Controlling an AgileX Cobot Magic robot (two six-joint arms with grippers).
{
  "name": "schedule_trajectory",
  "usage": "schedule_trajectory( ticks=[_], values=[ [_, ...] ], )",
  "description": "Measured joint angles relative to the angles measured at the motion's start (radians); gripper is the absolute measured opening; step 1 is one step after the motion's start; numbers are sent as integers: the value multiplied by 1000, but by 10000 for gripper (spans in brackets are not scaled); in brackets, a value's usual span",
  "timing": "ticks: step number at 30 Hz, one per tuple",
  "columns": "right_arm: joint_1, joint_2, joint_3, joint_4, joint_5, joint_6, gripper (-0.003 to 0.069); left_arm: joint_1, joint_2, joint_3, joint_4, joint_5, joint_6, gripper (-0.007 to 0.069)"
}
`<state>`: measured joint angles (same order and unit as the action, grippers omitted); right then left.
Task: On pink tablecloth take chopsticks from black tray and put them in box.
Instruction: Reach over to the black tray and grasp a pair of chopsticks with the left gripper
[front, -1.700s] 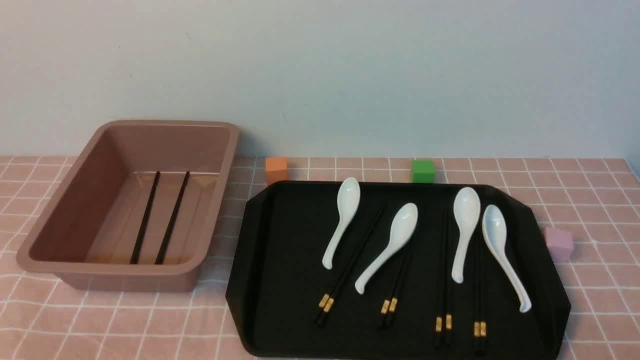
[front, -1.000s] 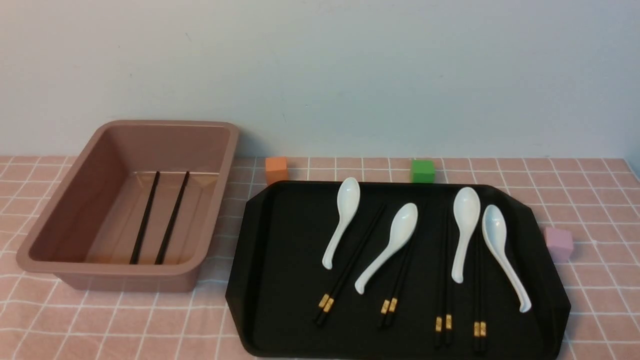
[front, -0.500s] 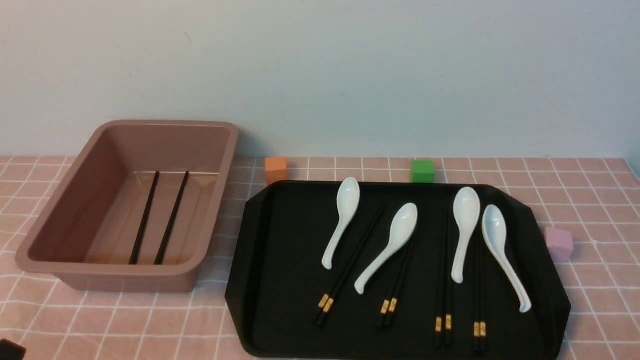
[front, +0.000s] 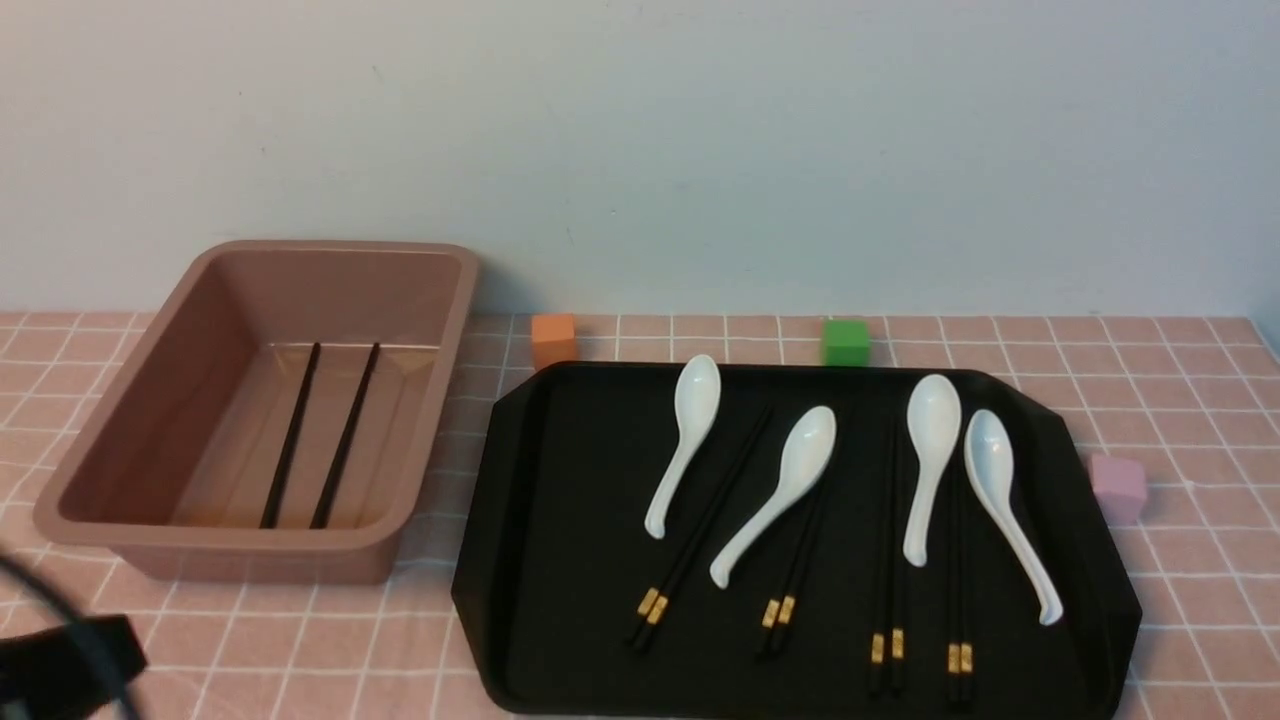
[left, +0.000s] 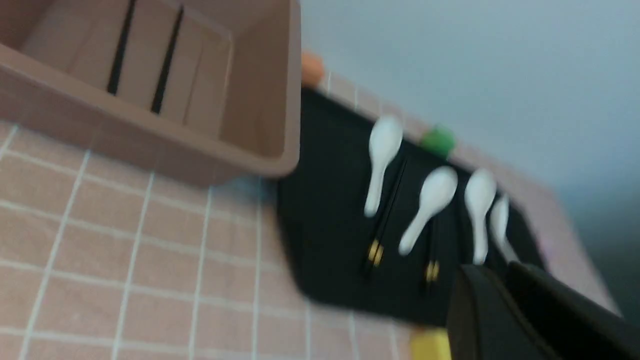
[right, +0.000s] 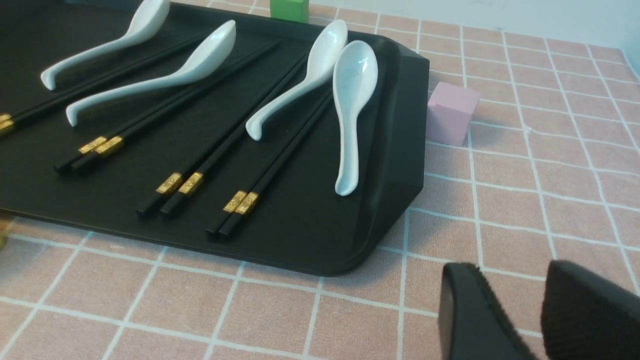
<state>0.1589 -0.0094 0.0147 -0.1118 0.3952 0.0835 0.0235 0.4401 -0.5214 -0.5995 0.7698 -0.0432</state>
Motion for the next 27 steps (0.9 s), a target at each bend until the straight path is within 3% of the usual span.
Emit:
schedule_trajectory(
  ticks=[2, 5, 8, 11, 18, 23, 27],
  values=[
    [0, 0, 0, 0, 0, 0, 240, -1, 186, -115, 6, 139, 82, 91],
    [0, 0, 0, 0, 0, 0, 240, -35, 349, -182, 16, 166, 96, 91],
    [0, 0, 0, 0, 0, 0, 240, -158, 547, -262, 77, 132, 98, 63],
    [0, 0, 0, 0, 0, 0, 240, -344, 732, -357, 178, 104, 76, -13],
    [0, 0, 0, 0, 0, 0, 240, -648, 1024, -561, 324, 80, -11, -13],
    [0, 0, 0, 0, 0, 0, 240, -735, 1218, -709, 405, 114, -14, -13],
    [0, 0, 0, 0, 0, 0, 240, -741, 1333, -799, 430, 131, -20, 17]
  ],
)
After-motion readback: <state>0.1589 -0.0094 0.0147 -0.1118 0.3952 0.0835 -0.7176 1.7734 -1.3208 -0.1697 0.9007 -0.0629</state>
